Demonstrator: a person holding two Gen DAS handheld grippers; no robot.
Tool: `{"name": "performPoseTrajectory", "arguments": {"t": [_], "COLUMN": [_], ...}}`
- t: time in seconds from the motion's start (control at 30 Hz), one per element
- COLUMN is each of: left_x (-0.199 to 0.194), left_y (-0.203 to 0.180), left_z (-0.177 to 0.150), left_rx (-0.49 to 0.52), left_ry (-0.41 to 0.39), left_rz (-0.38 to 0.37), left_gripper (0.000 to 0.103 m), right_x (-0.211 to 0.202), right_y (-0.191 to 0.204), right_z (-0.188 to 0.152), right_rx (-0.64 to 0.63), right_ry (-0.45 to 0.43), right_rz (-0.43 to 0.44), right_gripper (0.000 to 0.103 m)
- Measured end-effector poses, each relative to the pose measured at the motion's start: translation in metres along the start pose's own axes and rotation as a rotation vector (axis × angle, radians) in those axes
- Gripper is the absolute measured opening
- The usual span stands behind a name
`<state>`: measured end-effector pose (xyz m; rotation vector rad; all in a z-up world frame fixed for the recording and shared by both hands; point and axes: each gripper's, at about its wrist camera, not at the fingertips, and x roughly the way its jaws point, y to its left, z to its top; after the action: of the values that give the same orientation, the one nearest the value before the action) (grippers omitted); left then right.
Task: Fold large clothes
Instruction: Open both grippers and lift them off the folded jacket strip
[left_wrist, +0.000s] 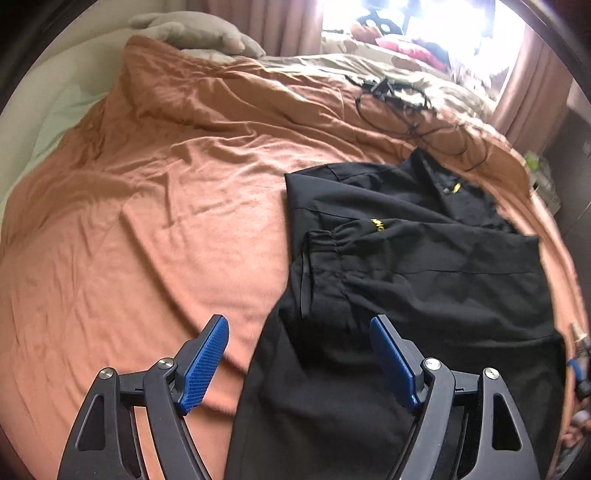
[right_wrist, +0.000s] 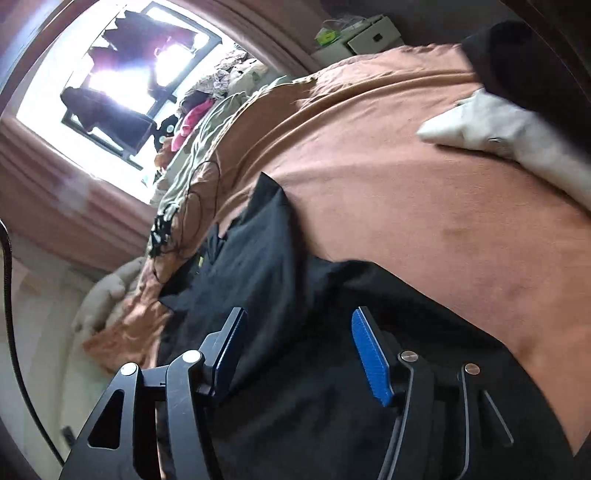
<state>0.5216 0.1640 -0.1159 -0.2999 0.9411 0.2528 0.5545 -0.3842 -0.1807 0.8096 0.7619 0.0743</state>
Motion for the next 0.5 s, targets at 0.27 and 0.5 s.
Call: {"name": "performPoseTrajectory", "arguments": {"t": [0.27,0.5], "left_x": [-0.08,-0.141], "left_y": [0.024,0.055], "left_z": [-0.043,-0.074], "left_rx": [-0.013,-0.071], "left_ry": [-0.065,-0.122], "left_rz": [-0.045,-0.077], "left_gripper": [0.08,0.092], "right_x": [-0.059,-0.113], "right_y": [0.01,0.011], "right_z": [-0.034,-0.058], "right_rx": [-0.142,-0.211], "right_ry": [-0.005,-0.009], "right_rz": [-0.036,-0.056], "right_gripper": [0.083,0.103]}}
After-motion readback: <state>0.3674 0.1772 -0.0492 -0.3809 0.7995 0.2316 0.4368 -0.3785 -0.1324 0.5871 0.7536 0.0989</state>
